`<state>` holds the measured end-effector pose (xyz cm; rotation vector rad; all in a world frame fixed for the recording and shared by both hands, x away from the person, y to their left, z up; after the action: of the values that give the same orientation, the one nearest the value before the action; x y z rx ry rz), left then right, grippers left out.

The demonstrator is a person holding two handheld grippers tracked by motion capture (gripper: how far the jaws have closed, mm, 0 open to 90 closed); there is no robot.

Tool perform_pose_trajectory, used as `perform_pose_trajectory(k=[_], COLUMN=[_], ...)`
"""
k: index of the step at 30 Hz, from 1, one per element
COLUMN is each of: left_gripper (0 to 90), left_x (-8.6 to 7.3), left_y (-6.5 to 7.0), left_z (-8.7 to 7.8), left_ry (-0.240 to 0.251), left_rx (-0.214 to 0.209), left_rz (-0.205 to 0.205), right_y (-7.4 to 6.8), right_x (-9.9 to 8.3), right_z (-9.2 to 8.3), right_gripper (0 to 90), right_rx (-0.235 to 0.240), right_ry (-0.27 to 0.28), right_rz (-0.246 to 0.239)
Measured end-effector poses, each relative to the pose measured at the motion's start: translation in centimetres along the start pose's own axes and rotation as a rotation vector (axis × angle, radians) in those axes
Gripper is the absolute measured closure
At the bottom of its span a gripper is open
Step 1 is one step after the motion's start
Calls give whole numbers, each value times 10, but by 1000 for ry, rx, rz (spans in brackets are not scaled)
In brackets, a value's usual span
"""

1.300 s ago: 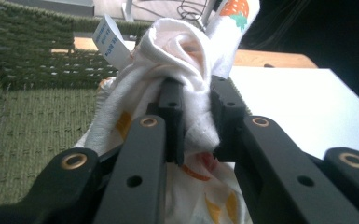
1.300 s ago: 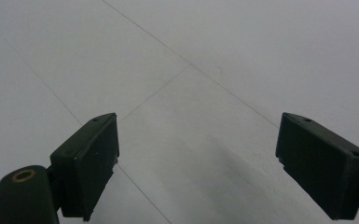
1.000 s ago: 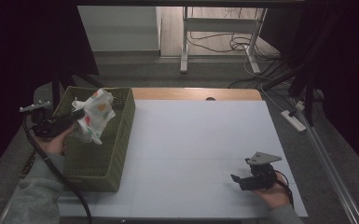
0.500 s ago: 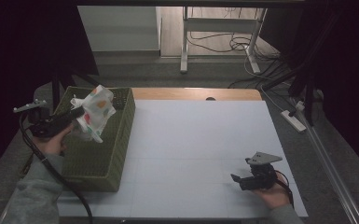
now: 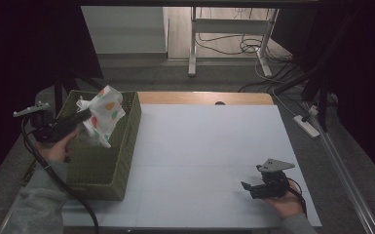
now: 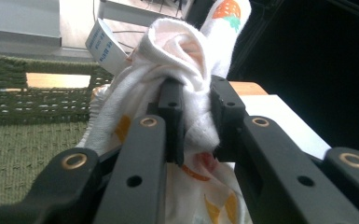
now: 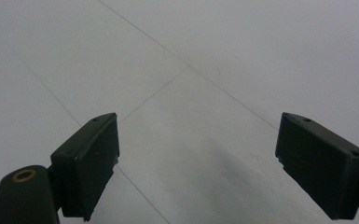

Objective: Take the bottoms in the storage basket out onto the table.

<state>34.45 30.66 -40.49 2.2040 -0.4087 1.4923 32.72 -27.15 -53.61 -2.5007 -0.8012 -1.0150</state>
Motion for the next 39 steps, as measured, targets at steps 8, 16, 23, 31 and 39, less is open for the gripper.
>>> perform_pose_trajectory(k=[8,16,23,31,39], left_gripper=[775,775,775,775,775], left_x=[3,4,7,13,16], left_y=[5,10,15,24,33], left_z=[0,2,4,12,18], left_ry=[12,15,20,22,22], left_rx=[-18,-30,-44,-65,-89], left_rz=[3,7,14,22,32], right_y=[0,0,0,0,0], right_x=[0,0,0,0,0], right_z=[0,0,0,0,0], right_gripper=[140,141,140,141,141], right_rx=[-1,-2,-2,-2,-3], right_ry=[0,-2,0,-1,-1], right_rz=[0,0,-2,-2,-2])
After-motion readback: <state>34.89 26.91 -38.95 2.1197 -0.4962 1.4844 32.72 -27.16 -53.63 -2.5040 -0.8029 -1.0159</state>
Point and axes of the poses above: each handheld gripper's, and its own axes: z roughly forward along the jaws, x roughly out of its top, y roughly to its right, the point moved 5 cm from there along z, roughly forward along the jaws, and after that the axes turned 13 degrees about z, right-handed, at the moved point
